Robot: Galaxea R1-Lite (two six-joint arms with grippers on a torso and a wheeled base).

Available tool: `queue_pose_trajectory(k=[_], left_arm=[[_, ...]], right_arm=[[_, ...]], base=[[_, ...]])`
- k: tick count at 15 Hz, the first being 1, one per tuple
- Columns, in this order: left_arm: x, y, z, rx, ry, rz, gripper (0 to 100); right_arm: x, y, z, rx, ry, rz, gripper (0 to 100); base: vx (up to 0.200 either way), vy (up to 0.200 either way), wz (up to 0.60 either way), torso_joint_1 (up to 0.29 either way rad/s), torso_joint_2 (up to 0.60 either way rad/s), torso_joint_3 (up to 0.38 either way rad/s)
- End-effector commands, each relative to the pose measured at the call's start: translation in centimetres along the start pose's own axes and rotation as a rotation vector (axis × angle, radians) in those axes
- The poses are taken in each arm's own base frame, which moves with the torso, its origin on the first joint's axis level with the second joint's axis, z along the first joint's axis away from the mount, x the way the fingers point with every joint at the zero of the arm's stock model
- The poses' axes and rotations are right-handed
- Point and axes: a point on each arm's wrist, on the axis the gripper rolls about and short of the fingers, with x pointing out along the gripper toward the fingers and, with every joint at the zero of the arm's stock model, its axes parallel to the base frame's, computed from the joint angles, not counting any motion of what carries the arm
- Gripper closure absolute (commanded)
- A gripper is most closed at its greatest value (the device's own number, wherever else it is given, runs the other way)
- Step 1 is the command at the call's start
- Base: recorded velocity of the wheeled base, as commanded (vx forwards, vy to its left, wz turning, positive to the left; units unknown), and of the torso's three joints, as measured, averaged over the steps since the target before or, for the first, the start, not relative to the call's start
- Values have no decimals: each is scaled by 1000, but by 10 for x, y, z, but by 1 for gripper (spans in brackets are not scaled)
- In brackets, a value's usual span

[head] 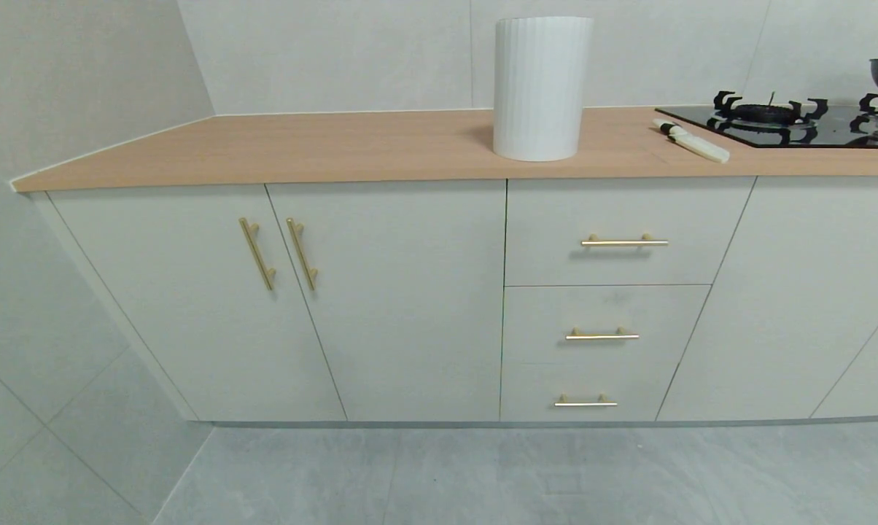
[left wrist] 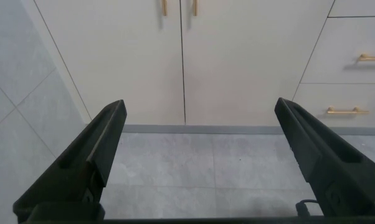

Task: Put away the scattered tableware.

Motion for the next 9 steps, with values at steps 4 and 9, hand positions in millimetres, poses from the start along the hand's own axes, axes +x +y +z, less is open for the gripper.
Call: queue_pose_trajectory(k=[4, 9], left_arm=[[0, 0, 0, 0, 1, 1, 0], [0, 0, 0, -2, 1, 1, 0]], right_arm=[[-69, -12, -27, -14, -118, -74, 0], [-78, -4, -58, -29, -124, -50, 0]], base=[[0, 0, 0, 0, 0, 0], [0, 0, 0, 0, 0, 0]])
